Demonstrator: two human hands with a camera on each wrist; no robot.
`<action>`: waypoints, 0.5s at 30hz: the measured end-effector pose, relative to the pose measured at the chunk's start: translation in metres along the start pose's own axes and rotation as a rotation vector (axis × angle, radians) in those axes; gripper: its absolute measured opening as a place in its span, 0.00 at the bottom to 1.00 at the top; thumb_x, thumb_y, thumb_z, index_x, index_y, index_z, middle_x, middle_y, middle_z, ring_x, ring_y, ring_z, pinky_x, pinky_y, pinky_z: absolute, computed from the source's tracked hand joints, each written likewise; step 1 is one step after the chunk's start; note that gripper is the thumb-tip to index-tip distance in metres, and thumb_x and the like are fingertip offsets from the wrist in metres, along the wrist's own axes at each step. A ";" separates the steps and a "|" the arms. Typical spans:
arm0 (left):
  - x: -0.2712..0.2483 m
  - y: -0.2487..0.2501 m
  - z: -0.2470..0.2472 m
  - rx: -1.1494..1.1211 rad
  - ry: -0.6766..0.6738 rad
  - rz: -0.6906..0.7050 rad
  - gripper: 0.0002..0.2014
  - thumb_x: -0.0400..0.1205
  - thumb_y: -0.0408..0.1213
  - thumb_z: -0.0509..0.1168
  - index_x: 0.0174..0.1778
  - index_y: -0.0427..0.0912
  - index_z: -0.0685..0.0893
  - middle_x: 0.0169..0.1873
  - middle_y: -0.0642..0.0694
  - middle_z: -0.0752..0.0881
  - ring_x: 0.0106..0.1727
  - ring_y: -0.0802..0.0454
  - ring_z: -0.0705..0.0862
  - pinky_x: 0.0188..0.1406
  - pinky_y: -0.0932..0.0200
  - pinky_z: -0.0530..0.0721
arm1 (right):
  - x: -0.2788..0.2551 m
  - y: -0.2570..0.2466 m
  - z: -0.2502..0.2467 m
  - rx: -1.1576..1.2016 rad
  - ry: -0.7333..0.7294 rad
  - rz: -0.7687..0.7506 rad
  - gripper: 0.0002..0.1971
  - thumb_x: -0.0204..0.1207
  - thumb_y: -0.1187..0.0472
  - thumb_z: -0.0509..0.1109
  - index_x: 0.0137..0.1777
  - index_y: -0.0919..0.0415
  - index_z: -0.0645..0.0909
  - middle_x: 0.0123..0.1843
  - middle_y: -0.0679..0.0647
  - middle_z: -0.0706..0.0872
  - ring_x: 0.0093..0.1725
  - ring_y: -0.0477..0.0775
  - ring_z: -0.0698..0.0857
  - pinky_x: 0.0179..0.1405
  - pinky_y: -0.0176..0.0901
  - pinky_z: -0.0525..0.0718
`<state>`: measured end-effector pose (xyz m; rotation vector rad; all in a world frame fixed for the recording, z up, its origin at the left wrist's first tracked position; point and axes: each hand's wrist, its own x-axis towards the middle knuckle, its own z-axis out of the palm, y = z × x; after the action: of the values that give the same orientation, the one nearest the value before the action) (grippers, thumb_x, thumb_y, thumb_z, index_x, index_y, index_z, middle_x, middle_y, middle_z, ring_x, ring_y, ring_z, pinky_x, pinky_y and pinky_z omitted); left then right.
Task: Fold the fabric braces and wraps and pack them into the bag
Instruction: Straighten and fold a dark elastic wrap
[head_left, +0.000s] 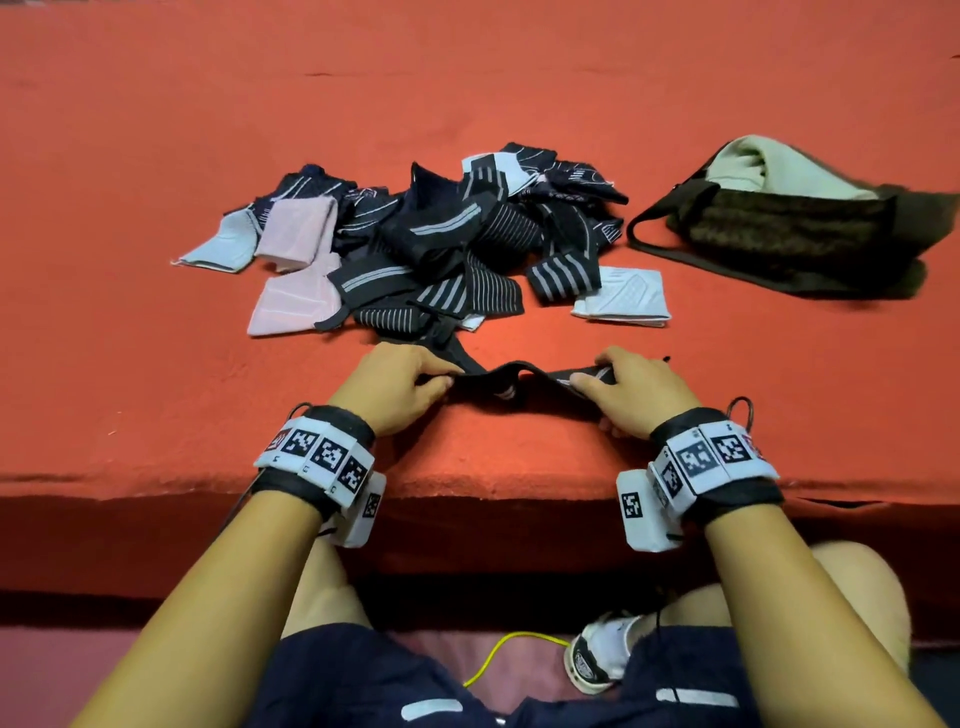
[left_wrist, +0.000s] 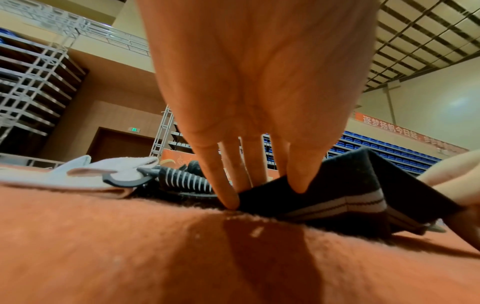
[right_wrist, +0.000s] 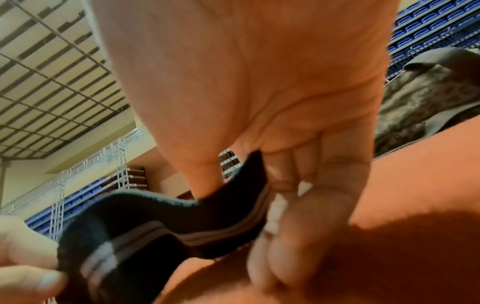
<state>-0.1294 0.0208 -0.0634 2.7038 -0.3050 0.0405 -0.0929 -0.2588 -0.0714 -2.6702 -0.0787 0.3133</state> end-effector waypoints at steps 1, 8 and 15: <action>-0.001 0.001 0.001 -0.006 0.006 -0.003 0.13 0.84 0.37 0.68 0.62 0.52 0.90 0.53 0.53 0.92 0.57 0.53 0.88 0.59 0.58 0.82 | -0.002 -0.001 -0.002 -0.001 -0.005 -0.009 0.28 0.77 0.34 0.61 0.67 0.54 0.75 0.34 0.51 0.91 0.40 0.59 0.91 0.51 0.57 0.89; -0.001 0.011 -0.004 0.048 0.087 -0.036 0.16 0.82 0.46 0.63 0.62 0.57 0.90 0.47 0.52 0.93 0.50 0.48 0.89 0.53 0.51 0.84 | -0.039 -0.040 -0.031 0.266 -0.162 -0.193 0.22 0.77 0.38 0.72 0.62 0.51 0.78 0.32 0.54 0.91 0.29 0.54 0.90 0.31 0.45 0.87; -0.009 0.034 0.011 0.006 0.019 0.051 0.17 0.82 0.47 0.62 0.64 0.59 0.89 0.50 0.52 0.93 0.53 0.51 0.88 0.51 0.56 0.83 | -0.024 -0.070 0.001 0.005 -0.053 -0.275 0.13 0.66 0.45 0.79 0.49 0.47 0.88 0.39 0.52 0.90 0.45 0.61 0.90 0.52 0.53 0.89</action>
<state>-0.1455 -0.0125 -0.0603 2.6999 -0.3684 0.0826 -0.1171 -0.1984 -0.0369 -2.6031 -0.4565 0.2939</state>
